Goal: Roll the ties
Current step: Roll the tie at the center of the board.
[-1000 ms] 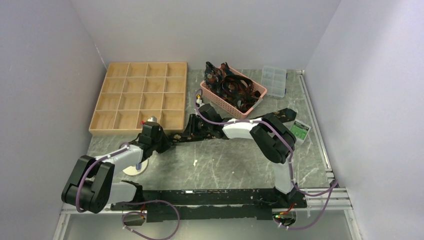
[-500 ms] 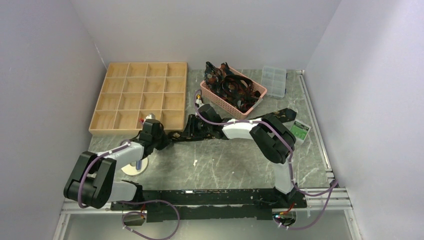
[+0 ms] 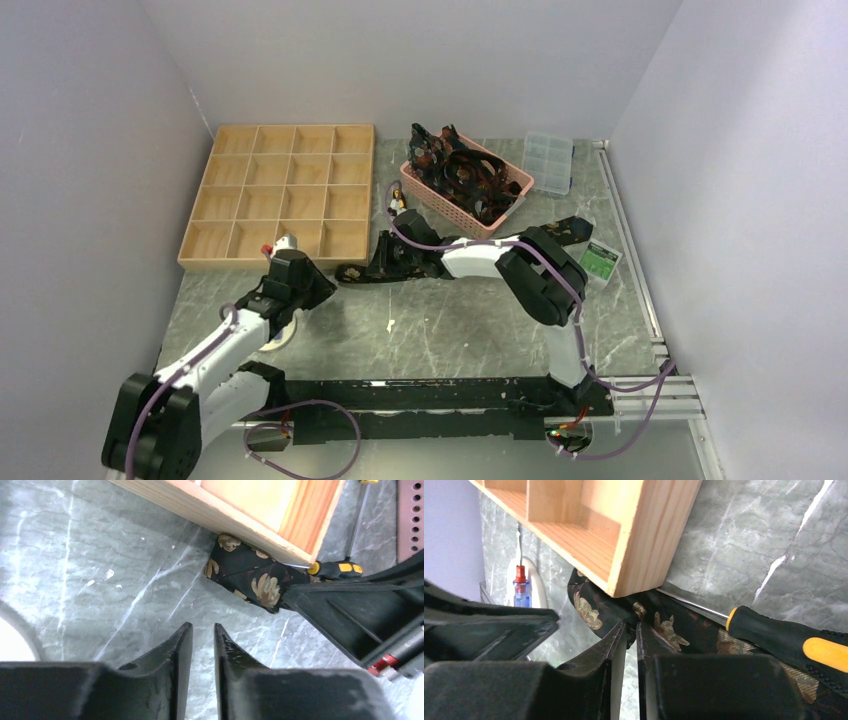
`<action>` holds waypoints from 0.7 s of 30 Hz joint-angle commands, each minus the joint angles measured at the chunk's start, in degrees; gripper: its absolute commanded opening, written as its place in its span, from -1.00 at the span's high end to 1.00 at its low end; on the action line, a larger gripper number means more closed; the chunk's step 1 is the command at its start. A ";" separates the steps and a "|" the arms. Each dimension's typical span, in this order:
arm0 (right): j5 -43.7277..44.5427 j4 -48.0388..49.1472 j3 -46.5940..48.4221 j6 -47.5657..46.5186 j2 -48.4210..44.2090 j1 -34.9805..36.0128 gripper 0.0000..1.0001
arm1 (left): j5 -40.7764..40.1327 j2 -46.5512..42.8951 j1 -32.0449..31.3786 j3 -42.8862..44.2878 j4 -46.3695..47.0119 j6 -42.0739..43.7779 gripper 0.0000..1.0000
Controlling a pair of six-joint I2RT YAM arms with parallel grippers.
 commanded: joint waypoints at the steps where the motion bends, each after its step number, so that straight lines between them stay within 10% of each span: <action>1: 1.32 0.87 0.42 -1.47 1.10 -0.07 0.67 | -3.66 -5.71 0.48 1.54 -6.65 0.62 0.13; 6: 2.33 2.04 -1.26 -2.42 1.78 -0.43 0.70 | -2.46 -2.63 1.08 6.94 -6.24 2.65 -0.50; 21: 1.71 4.37 -3.34 -3.40 3.23 -1.52 0.72 | 14.31 20.14 6.32 13.99 1.98 9.74 -0.19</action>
